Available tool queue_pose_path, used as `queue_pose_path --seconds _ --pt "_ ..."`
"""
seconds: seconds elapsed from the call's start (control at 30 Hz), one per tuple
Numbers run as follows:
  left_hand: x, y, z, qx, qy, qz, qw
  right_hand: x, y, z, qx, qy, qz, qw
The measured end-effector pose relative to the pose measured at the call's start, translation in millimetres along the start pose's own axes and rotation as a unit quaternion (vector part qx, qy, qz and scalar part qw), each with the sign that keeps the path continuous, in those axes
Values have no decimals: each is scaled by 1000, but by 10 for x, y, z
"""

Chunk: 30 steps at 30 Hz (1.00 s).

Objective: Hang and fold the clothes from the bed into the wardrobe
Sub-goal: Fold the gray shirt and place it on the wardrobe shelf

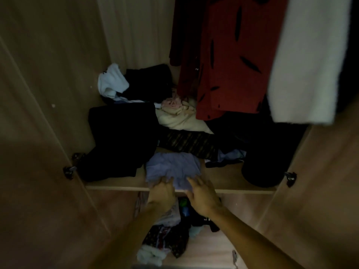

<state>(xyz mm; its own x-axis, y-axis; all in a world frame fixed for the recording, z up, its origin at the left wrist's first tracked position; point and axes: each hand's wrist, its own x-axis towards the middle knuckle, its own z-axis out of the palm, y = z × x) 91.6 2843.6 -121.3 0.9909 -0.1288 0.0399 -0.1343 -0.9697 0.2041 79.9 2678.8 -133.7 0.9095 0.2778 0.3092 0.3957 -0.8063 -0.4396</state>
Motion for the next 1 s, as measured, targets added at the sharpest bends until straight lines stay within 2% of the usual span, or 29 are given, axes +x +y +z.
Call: queue_pose_path --seconds 0.07,0.13,0.2,0.3,0.63,0.8,1.0 --pt "-204 77 -106 -39 7 20 999 -77 -86 -170 6 -32 18 999" --pt "-409 36 -150 -77 3 6 997 -156 -220 -384 3 -6 23 1000" --pt "-660 83 -331 -75 89 -4 993 -283 -330 -499 24 -7 23 999" --pt "-1046 182 -546 -63 132 -15 989 -502 -460 -619 39 5 9 999" --pt "-2220 84 -853 -4 173 -64 983 -1080 -1233 -682 139 13 -54 989" --pt "-2760 -172 -1089 -14 200 -82 976 -1271 -1791 -631 128 -25 -70 989" --pt "-3397 -554 -1248 -25 232 -103 967 -1357 -2534 -542 121 -3 -108 987"
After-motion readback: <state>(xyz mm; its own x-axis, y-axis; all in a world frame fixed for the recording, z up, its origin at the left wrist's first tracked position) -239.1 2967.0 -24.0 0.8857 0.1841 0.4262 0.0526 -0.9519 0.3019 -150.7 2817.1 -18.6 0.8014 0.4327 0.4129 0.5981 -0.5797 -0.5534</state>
